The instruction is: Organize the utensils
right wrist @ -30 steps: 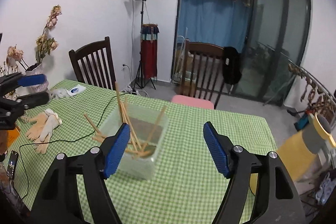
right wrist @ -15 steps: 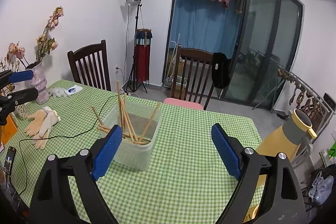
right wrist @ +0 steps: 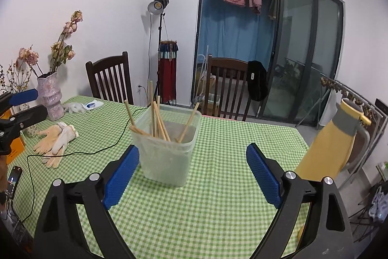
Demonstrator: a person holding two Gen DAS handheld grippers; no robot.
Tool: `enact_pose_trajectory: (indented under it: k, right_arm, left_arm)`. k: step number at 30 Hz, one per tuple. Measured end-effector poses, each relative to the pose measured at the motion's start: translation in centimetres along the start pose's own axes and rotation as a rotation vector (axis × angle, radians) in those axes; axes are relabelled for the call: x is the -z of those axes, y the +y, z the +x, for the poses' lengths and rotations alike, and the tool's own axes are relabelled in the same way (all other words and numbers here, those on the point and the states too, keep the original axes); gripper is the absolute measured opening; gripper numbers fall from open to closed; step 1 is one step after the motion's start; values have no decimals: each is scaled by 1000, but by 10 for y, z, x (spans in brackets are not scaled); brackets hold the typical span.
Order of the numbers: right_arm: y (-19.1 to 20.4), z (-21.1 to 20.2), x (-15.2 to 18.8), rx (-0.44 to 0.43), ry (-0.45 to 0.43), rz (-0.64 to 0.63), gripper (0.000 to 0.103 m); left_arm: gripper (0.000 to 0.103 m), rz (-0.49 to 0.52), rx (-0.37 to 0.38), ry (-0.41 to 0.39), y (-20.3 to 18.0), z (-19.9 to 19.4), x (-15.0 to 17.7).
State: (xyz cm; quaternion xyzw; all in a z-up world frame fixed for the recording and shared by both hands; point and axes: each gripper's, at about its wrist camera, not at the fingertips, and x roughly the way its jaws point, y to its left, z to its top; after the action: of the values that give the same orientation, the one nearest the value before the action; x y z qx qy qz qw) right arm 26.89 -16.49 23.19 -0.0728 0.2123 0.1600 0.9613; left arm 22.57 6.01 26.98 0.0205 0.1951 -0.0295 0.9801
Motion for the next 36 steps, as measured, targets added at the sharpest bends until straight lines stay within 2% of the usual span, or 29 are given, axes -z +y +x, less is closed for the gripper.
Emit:
enact_pose_trajectory:
  k: [8, 12, 22, 28, 31, 36]
  right_arm:
    - [20, -25, 38, 22, -74, -5, 86]
    - [31, -39, 56, 33, -122, -5, 86]
    - [64, -73, 98, 55, -240, -51, 89]
    - [76, -91, 127, 33, -250, -30, 89]
    - [81, -99, 146, 17, -252, -12, 89]
    - [90, -115, 179, 56, -263, -4, 89]
  left_arm:
    - [88, -10, -5, -60, -20, -27, 52]
    - [91, -35, -63, -98, -27, -41, 78]
    - [92, -67, -101, -174, -38, -77, 136]
    - [94, -55, -120, -242, -35, -110, 183]
    - [94, -62, -117, -251, -37, -124, 203]
    - [95, -40, -149, -243, -46, -147, 250]
